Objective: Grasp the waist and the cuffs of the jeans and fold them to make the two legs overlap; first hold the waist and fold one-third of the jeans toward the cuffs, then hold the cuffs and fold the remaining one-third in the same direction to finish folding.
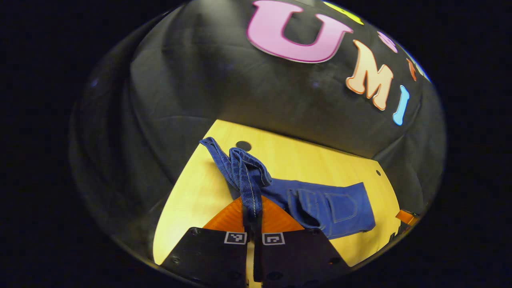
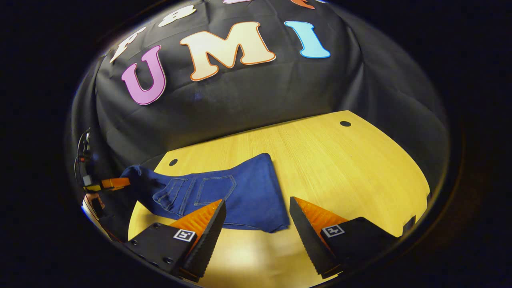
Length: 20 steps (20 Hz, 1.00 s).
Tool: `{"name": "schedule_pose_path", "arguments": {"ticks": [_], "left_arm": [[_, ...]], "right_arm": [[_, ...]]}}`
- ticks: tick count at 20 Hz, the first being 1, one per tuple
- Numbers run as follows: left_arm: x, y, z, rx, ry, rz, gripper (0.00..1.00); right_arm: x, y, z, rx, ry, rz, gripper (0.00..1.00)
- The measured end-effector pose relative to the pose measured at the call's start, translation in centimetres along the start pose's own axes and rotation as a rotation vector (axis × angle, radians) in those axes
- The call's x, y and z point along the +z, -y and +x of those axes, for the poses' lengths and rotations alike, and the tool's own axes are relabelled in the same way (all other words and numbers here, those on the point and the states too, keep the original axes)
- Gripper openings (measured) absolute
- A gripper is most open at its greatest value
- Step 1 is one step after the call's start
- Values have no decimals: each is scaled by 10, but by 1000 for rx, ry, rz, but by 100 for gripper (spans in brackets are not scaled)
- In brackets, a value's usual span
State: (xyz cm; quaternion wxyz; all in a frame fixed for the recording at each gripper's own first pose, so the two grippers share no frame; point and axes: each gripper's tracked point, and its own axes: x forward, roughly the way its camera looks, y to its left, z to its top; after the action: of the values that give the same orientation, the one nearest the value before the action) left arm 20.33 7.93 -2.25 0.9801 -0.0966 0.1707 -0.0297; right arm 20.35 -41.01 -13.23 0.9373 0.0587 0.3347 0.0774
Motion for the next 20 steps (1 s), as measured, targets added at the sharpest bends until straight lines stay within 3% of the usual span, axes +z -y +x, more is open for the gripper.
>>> {"name": "schedule_pose_path", "arguments": {"ticks": [4, 7, 8, 9, 15, 20], "left_arm": [[21, 95, -6, -35, 46, 67, 0], [23, 174, -7, -100, 64, 154, 0], [17, 195, -5, -113, 58, 199, 0], [6, 212, -3, -125, 41, 249, 0], [-93, 303, 31, -201, -94, 518, 0], [-188, 299, 57, -208, -250, 709, 0]], "right_arm": [[10, 40, -14, 71, -16, -35, 98], [8, 75, -18, 76, -28, -70, 98], [9, 84, -19, 74, -30, -75, 94], [8, 90, -19, 75, -31, -72, 99], [14, 115, -22, 74, -15, -43, 99], [14, 130, -23, 55, -8, -39, 98]]}}
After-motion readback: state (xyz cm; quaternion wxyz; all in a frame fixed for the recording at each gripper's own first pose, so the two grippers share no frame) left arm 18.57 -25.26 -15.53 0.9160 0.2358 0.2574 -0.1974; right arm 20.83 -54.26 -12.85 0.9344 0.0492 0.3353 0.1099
